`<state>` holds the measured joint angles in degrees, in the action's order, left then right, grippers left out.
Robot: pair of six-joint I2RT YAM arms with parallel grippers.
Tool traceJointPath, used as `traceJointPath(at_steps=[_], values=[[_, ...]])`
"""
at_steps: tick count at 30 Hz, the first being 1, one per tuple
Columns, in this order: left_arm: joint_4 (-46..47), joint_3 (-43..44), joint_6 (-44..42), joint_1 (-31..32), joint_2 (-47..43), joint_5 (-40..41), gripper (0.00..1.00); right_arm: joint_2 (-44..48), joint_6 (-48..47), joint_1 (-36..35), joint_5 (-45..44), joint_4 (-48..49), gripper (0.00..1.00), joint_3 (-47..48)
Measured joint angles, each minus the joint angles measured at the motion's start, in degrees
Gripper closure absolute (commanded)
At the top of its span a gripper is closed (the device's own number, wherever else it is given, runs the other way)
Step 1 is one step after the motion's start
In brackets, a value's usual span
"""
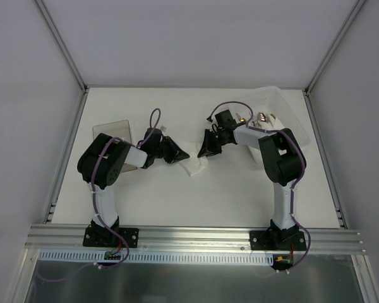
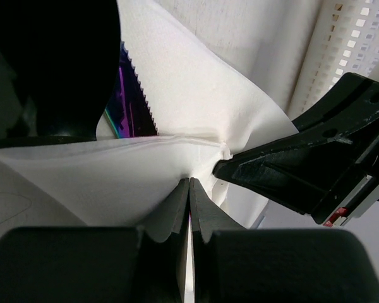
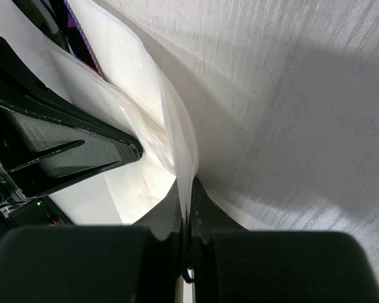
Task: Place the utensils on the paper napkin and roll it up
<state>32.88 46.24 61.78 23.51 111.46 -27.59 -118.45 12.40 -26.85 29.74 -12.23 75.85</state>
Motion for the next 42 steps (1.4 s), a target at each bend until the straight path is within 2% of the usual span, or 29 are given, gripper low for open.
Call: traceJointPath(at_steps=[7, 17, 26, 42], values=[[3.5, -1.8, 2.1, -0.5, 0.0, -0.4, 1.00, 0.4, -0.1, 0.1, 0.4, 1.2, 1.00, -0.8], [4.0, -1.7, 3.2, -0.7, 0.5, -0.9, 1.00, 3.0, 0.4, -0.3, 1.1, 4.7, 0.94, -3.9], [2.3, -1.1, 3.2, -0.7, 0.5, -0.9, 1.00, 6.2, 0.6, -2.7, 0.9, 4.7, 0.89, -4.2], [0.4, -0.9, 3.3, -0.7, 0.1, -0.9, 1.00, 6.3, 2.7, -7.5, -2.4, 1.1, 0.87, -3.9]])
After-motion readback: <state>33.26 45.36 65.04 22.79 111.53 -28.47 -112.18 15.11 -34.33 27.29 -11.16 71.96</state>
